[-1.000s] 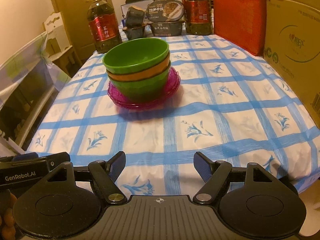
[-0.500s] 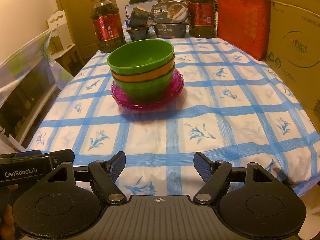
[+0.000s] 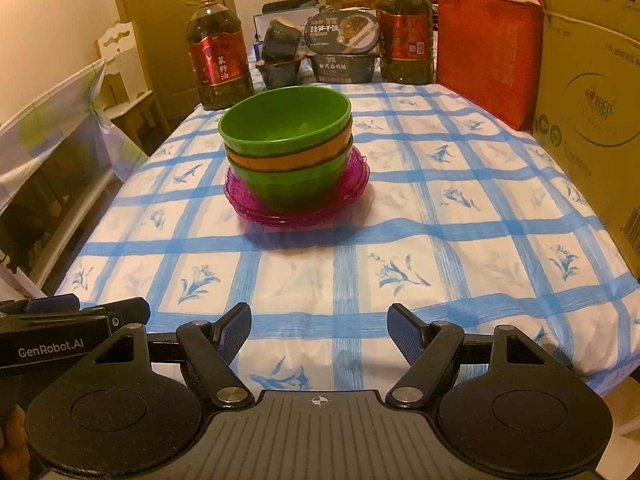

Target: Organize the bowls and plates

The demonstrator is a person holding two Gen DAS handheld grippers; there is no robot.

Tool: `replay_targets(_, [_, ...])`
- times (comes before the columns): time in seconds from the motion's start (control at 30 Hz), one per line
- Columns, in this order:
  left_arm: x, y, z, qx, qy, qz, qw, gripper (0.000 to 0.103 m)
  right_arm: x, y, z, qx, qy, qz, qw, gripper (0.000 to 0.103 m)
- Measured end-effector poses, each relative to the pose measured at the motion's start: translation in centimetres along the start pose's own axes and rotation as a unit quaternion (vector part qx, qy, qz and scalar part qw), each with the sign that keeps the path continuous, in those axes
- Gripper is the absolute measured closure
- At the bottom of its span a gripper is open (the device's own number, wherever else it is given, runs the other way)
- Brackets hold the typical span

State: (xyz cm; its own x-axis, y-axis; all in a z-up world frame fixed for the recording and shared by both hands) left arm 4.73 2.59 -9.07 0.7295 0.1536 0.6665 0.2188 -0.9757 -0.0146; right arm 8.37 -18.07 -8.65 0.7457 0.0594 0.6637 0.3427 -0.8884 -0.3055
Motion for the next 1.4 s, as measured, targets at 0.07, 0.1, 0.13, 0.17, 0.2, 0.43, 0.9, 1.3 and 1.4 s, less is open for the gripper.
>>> replay_targets(0.07, [-0.01,0.01,0.03,-0.002,0.0,0.0,1.0,0.012,-0.07,-0.04,0.01,0.0,0.0,-0.001,1.0,0.028])
replay_targets(0.1, [-0.02,0.01,0.06,-0.003,0.0,0.0,1.0,0.012,-0.08,-0.08,0.0,0.0,0.0,-0.002,1.0,0.028])
replay_targets(0.13, [-0.04,0.02,0.09,-0.004,-0.001,0.0,1.0,0.012,-0.08,-0.06,-0.03,0.0,0.0,-0.003,1.0,0.028])
replay_targets(0.17, [-0.08,0.03,0.08,-0.004,-0.001,0.0,1.0,0.012,-0.07,-0.05,-0.05,0.0,0.001,-0.003,1.0,0.028])
replay_targets(0.2, [-0.09,0.06,0.09,-0.006,-0.001,-0.001,1.0,0.012,-0.08,-0.03,-0.1,-0.001,0.002,-0.003,1.0,0.028])
replay_targets(0.43, [-0.15,0.1,0.07,-0.008,-0.001,-0.002,1.0,0.012,-0.17,-0.03,-0.08,-0.001,0.001,-0.003,1.0,0.028])
replay_targets(0.9, [-0.53,0.15,0.13,-0.01,-0.004,-0.006,0.9999,0.012,-0.36,0.02,-0.03,-0.001,-0.001,-0.002,1.0,0.028])
replay_targets(1.3, [-0.48,0.09,0.11,-0.01,-0.004,-0.006,0.9999,0.012,-0.4,0.03,-0.03,-0.001,-0.001,-0.002,1.0,0.028])
replay_targets(1.4, [-0.49,0.09,0.11,-0.01,-0.004,-0.006,0.9999,0.012,-0.41,0.04,-0.02,-0.001,-0.001,-0.002,1.0,0.028])
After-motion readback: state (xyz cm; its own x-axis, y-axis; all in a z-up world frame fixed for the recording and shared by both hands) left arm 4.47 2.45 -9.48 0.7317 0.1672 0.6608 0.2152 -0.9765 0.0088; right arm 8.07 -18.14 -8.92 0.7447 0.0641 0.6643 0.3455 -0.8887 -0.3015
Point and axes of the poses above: each gripper's, at about its wrist camera, not at the fingertips, and z roughly the way its jaws point, y to its right, x to its top, the point moved 7 cm from there along z, roughly the way its jaws point, and after that the axes turned 9 degrees about x, right-handed, at the moved point
